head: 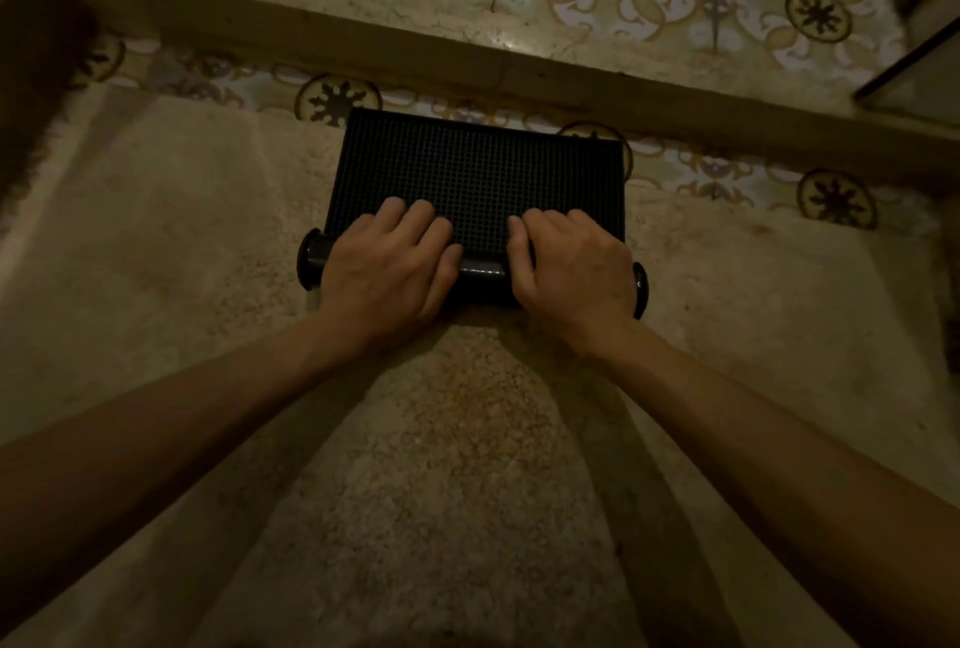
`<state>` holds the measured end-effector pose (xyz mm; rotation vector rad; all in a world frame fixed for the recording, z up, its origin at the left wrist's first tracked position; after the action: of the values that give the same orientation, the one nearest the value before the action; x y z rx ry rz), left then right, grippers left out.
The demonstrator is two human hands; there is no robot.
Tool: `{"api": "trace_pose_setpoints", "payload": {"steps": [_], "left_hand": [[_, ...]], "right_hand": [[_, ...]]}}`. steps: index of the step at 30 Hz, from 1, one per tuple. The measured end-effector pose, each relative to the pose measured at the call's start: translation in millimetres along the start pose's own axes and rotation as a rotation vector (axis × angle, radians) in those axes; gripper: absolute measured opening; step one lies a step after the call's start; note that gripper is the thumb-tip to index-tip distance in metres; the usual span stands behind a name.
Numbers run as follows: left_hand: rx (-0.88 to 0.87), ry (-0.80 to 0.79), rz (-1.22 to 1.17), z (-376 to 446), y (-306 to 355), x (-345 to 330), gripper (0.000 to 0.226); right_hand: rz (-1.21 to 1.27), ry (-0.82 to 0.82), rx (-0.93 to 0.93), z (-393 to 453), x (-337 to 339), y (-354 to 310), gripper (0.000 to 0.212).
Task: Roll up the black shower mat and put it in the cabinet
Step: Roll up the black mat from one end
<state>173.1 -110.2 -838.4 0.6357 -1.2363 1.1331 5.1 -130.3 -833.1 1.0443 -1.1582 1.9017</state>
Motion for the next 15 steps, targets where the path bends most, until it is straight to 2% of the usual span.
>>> {"api": "trace_pose_setpoints", "payload": {"steps": [4, 11, 15], "left_hand": [[0.02, 0.037, -0.063, 10.3, -6.9, -2.0, 0.03], [0.047, 0.036, -0.147, 29.7, -16.2, -2.7, 0.033], [-0.008, 0.032, -0.043, 28.8, -11.9, -4.3, 0.035]], "right_hand": [[-0.132, 0.037, 0.045, -2.8, -0.5, -9.8, 0.039], [-0.15, -0.005, 0.002, 4.6, -8.5, -4.9, 0.041], [-0.097, -0.031, -0.025, 24.3, -10.4, -1.9, 0.039]]}}
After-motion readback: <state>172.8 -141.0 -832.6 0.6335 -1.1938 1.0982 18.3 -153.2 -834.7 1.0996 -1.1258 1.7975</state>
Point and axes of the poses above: each hand's wrist, its own z-axis towards the middle knuckle, its own x-axis out of the back of the hand, y = z × x, the point moved 5 cm from there along z, towards the middle knuckle, and after that the axes turned 11 degrees about z, right-handed, at the moved point
